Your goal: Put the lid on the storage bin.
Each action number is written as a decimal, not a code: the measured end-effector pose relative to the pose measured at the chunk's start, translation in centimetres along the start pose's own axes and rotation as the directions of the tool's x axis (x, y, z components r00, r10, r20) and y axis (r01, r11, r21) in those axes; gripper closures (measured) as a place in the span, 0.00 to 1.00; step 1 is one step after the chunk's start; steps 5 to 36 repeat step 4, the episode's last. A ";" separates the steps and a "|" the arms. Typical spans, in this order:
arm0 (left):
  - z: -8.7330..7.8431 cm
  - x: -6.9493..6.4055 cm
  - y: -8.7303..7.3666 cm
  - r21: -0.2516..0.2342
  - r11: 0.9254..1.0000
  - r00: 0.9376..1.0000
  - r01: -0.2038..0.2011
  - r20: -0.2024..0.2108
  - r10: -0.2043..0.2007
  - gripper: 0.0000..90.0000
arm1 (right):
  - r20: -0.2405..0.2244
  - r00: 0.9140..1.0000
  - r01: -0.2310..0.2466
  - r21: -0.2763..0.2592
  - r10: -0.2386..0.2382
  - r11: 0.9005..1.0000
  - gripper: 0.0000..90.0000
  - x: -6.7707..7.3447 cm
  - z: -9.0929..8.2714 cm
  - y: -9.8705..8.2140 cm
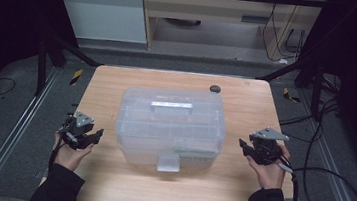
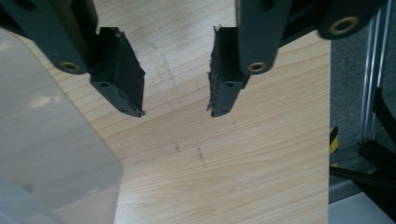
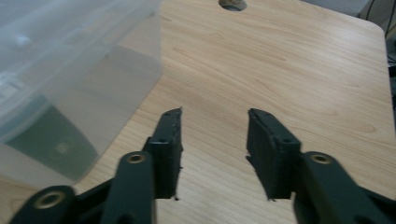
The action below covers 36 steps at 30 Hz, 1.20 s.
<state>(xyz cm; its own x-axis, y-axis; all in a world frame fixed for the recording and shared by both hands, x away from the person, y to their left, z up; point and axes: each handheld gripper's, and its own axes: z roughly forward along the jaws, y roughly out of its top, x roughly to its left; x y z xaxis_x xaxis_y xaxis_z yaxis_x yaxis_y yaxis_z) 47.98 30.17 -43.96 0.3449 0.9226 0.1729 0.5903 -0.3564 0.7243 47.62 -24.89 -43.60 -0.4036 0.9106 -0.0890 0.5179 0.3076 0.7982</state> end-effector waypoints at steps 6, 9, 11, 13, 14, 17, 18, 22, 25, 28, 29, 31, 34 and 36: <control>0.2 0.4 -0.3 0.003 1.000 1.000 0.004 -0.027 -0.004 0.47 | 0.010 1.000 -0.026 -0.002 0.026 1.000 0.51 -0.8 -0.3 -0.8; 0.2 0.4 -0.3 0.003 1.000 1.000 0.004 -0.027 -0.004 0.47 | 0.010 1.000 -0.026 -0.002 0.026 1.000 0.51 -0.8 -0.3 -0.8; 0.2 0.4 -0.3 0.003 1.000 1.000 0.004 -0.027 -0.004 0.47 | 0.010 1.000 -0.026 -0.002 0.026 1.000 0.51 -0.8 -0.3 -0.8; 0.2 0.4 -0.3 0.003 1.000 1.000 0.004 -0.027 -0.004 0.47 | 0.010 1.000 -0.026 -0.002 0.026 1.000 0.51 -0.8 -0.3 -0.8; 0.2 0.4 -0.3 0.003 1.000 1.000 0.004 -0.027 -0.004 0.47 | 0.010 1.000 -0.026 -0.002 0.026 1.000 0.51 -0.8 -0.3 -0.8; 0.2 0.4 -0.3 0.003 1.000 1.000 0.004 -0.027 -0.004 0.47 | 0.010 1.000 -0.026 -0.002 0.026 1.000 0.51 -0.8 -0.3 -0.8; 0.2 0.4 -0.3 0.003 1.000 1.000 0.004 -0.027 -0.004 0.47 | 0.010 1.000 -0.026 -0.002 0.026 1.000 0.51 -0.8 -0.3 -0.8; 0.2 0.4 -0.3 0.003 1.000 1.000 0.004 -0.027 -0.004 0.47 | 0.010 1.000 -0.026 -0.002 0.026 1.000 0.51 -0.8 -0.3 -0.8; 0.2 0.4 -0.3 0.003 1.000 1.000 0.004 -0.027 -0.004 0.47 | 0.010 1.000 -0.026 -0.002 0.026 1.000 0.51 -0.8 -0.3 -0.8; 0.2 0.4 -0.3 0.003 1.000 1.000 0.004 -0.027 -0.004 0.47 | 0.010 1.000 -0.026 -0.002 0.026 1.000 0.51 -0.8 -0.3 -0.8; 0.2 0.4 -0.3 0.003 1.000 1.000 0.004 -0.027 -0.004 0.47 | 0.010 1.000 -0.026 -0.002 0.026 1.000 0.51 -0.8 -0.3 -0.8; 0.2 0.4 -0.3 0.003 1.000 1.000 0.004 -0.027 -0.004 0.47 | 0.010 1.000 -0.026 -0.002 0.026 1.000 0.51 -0.8 -0.3 -0.8; 0.2 0.4 -0.3 0.003 1.000 1.000 0.004 -0.027 -0.004 0.47 | 0.010 1.000 -0.026 -0.002 0.026 1.000 0.51 -0.8 -0.3 -0.8; 0.2 0.4 -0.3 0.003 1.000 1.000 0.004 -0.027 -0.004 0.47 | 0.010 1.000 -0.026 -0.002 0.026 1.000 0.51 -0.8 -0.3 -0.8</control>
